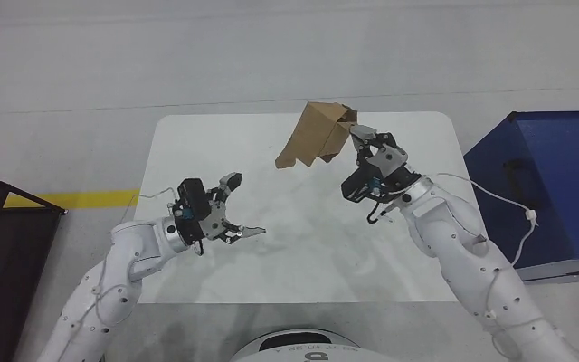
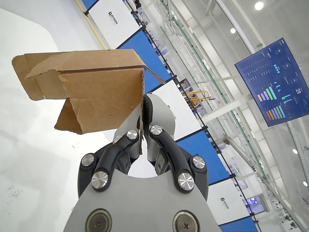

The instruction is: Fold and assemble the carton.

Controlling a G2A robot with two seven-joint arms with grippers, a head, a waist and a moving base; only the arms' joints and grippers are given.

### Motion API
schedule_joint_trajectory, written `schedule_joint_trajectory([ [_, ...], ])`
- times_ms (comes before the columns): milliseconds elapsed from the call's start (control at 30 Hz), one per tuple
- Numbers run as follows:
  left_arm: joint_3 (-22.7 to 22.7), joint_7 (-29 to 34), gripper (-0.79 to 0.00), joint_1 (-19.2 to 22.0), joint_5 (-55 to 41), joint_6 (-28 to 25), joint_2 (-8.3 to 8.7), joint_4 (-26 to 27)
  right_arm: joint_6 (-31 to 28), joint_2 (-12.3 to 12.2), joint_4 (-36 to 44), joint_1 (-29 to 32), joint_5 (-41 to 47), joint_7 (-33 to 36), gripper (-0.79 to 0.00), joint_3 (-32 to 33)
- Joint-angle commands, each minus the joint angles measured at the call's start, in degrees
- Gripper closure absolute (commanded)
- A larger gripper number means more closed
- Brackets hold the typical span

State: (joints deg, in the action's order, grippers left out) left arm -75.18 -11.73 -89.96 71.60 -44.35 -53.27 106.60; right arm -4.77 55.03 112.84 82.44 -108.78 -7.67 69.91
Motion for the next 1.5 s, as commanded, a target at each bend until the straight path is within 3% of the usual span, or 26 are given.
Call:
schedule_joint_trajectory([
  [0, 1.50, 1.18, -0.785, 0.44, 5.07, 4.74, -0.28, 2.28, -0.01, 0.37, -0.66, -0.67, 2.30, -0.33, 0.000, -1.00],
  [100, 4.90, 0.56, -0.785, 1.20, 10.98, 8.54, -0.79, 4.46, 0.13, 1.08, -1.65, -1.98, 4.90, -0.43, 0.000, -3.14],
  [300, 10.82, 0.93, -0.785, 4.17, 17.38, 14.13, -1.96, 3.67, 1.10, 1.81, -2.15, -2.85, 8.50, -1.20, 0.000, -4.90],
  [567, 14.34, 1.75, -0.708, 6.84, 21.02, 25.44, -3.52, 3.17, 0.29, 2.06, -1.80, -2.52, 8.32, -1.35, 0.000, -5.61],
  [767, 16.44, 5.49, -0.662, 10.08, 19.26, 27.37, -4.68, 0.85, -0.42, 2.70, -1.83, -2.81, 9.30, -3.01, 0.000, -6.97],
  [900, 17.64, 5.89, -0.499, 11.08, 20.18, 27.51, -5.15, 0.14, -0.15, 3.11, -2.41, -3.04, 10.43, -3.55, 0.000, -7.26],
  [967, 18.19, 5.49, -0.456, 10.97, 21.26, 27.31, -5.26, -0.29, 0.44, 3.29, -2.80, -2.95, 11.47, -4.03, 0.000, -6.96],
  [1467, 17.29, 3.88, -0.517, 11.02, 22.03, 27.82, -5.82, -1.44, -0.99, 4.26, -2.89, -3.01, 11.73, -4.87, 0.000, -6.97],
])
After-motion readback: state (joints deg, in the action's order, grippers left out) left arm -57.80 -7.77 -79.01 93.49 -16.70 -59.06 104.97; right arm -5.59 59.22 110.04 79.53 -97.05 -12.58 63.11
